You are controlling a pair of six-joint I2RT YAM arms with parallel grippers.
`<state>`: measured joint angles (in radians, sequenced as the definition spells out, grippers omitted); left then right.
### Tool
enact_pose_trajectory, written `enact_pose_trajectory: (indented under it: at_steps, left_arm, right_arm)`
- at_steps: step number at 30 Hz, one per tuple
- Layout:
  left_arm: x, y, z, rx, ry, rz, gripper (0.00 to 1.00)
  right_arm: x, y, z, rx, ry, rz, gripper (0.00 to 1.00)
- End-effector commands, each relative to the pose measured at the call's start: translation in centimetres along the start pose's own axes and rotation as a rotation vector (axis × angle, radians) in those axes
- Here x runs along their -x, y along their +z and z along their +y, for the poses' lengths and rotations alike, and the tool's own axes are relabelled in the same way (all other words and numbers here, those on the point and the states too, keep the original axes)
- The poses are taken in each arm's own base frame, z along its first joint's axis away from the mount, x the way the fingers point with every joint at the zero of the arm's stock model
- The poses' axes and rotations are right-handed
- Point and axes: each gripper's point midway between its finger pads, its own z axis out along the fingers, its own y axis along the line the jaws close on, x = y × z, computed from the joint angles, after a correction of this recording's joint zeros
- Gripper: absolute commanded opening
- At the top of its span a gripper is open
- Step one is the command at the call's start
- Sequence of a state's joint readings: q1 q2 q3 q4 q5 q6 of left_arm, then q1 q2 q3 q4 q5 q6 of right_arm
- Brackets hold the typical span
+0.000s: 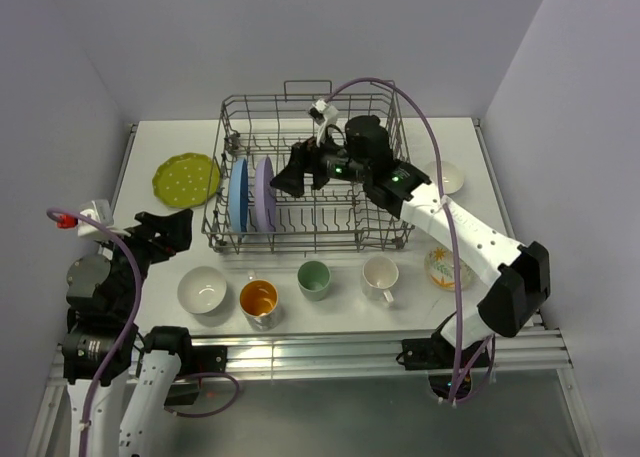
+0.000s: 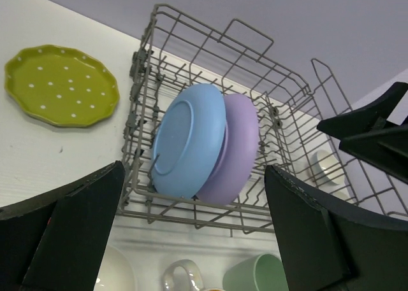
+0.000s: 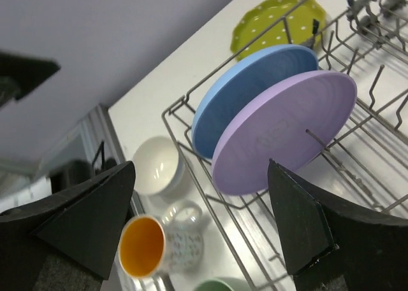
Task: Load the mixed dishes into the dish rack
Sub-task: Insert the plate into the dish rack
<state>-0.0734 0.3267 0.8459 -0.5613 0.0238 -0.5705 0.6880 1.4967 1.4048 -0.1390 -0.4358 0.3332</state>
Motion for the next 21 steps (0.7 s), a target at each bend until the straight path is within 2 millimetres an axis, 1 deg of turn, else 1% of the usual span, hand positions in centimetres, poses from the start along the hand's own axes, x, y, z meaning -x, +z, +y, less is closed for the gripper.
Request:
enact_pose_trajectory:
  at_steps: [1,2,3,4,5,6,11,12,13,14,16,17,19,20,21]
  left_arm:
    - [1.2,-0.4,-2.2,-0.074,-0.051,-0.006,0.99]
    - [1.1,-0.5,-2.4,-0.084,-0.062,0.002,0.99]
    - [1.1,-0.6,-2.5,-0.087,-0.063,0.006,0.99]
    - [0.9,-0.7,-2.5,-0.086,-0.065,0.017,0.99]
    - [0.8,-0.8,-2.5,-0.086,-0.066,0.022,0.99]
    - [0.6,-0.9,-2.4,-0.081,-0.066,0.030,0.99]
    - [-0.4,-1.6,-2.0,-0.065,-0.068,0.071,0.99]
    - [-0.5,-1.8,-2.0,-0.068,-0.066,0.077,0.99]
    - [-0.8,-1.9,-2.0,-0.073,-0.067,0.085,0.99]
    - [-1.0,-2.0,-2.0,-0.072,-0.066,0.096,0.99]
    - [-1.4,-1.9,-1.9,-0.073,-0.071,0.114,0.99]
    - [-1.7,-1.9,-1.9,-0.070,-0.078,0.126,0.99]
    - [-2.3,-1.5,-1.6,-0.056,-0.092,0.152,0.99]
    - [-2.5,-1.4,-1.6,-0.046,-0.110,0.163,0.99]
    - [-2.9,-1.3,-1.3,-0.031,-0.120,0.184,0.99]
  right_arm:
    - [1.0,-2.6,2.3,0.172,-0.203,-0.020,0.92]
    - [0.6,-3.5,3.1,0.219,-0.232,0.000,0.92]
    - [0.4,-3.9,3.3,0.246,-0.306,0.008,0.92]
    - [0.1,-4.3,3.7,0.270,-0.340,0.019,0.91]
    - [-0.3,-5.2,4.3,0.294,-0.375,0.040,0.91]
    - [-0.5,-5.5,4.4,0.308,-0.429,0.042,0.91]
    - [-1.9,-7.7,5.8,0.398,-0.561,0.074,0.91]
    - [-2.7,-8.1,6.4,0.446,-0.592,0.092,0.91]
    - [-3.1,-8.5,6.9,0.479,-0.615,0.099,0.91]
    - [-4.2,-8.9,7.5,0.514,-0.624,0.130,0.90]
    - [-5.0,-9.2,8.0,0.538,-0.700,0.146,0.90]
    - [-6.5,-9.5,8.7,0.566,-0.712,0.188,0.90]
    - [-7.6,-9.7,9.1,0.580,-0.808,0.213,0.90]
    - [-8.9,-10.1,9.1,0.591,-0.820,0.254,0.90]
    - [-9.7,-10.1,9.7,0.622,-0.873,0.265,0.89]
